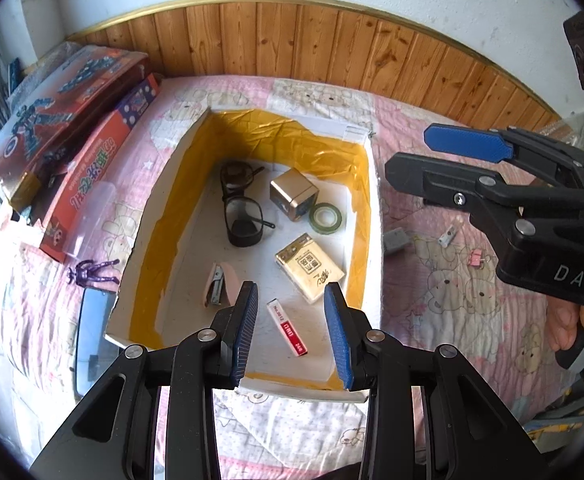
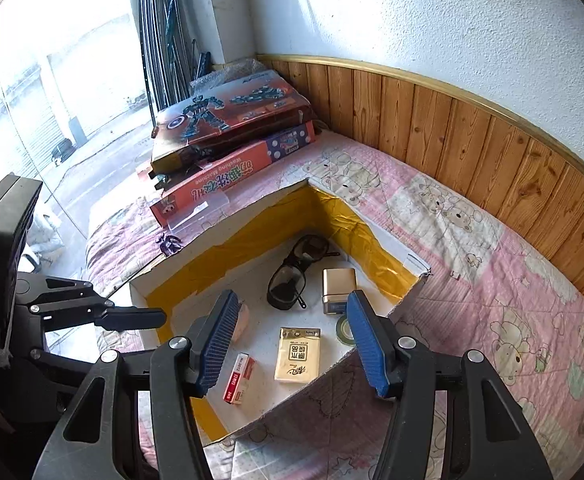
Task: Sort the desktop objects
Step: 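Withdraw both tools from the white box back over the bedspread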
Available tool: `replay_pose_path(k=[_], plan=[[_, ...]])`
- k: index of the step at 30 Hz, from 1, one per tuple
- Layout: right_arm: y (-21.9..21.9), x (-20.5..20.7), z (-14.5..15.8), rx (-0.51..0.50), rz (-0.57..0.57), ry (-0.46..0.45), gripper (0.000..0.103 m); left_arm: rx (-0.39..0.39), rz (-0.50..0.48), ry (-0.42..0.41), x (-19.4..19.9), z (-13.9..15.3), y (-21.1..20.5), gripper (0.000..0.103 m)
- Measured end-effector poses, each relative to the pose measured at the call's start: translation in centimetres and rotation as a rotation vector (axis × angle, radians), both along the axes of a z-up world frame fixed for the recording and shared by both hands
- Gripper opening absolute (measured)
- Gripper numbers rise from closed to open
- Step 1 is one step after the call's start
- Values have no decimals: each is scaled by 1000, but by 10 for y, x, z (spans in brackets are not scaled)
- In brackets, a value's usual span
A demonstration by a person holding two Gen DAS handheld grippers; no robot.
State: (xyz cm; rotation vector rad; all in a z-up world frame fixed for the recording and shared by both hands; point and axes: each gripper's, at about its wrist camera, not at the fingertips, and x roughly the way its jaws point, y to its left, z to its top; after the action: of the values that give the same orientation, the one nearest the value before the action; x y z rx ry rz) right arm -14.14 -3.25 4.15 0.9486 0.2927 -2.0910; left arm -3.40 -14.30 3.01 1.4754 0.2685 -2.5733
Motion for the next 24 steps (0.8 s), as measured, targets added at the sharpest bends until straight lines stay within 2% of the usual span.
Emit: replay_pose_path(k=[7,12,19,24], plan=[[49,14,5,-136,-87,24,61,-13,-100,66,-4,8,24,36],[93,15,0,-216,-180,-1,61,-3,-184,84,-13,7,48,36],[155,13,-29,-222,-343,-61,61,63,-259,49,-42,-2,78,36],[198,13,-66,-208,-488,-157,61,91,-309,-3,-64,-19,97,37]])
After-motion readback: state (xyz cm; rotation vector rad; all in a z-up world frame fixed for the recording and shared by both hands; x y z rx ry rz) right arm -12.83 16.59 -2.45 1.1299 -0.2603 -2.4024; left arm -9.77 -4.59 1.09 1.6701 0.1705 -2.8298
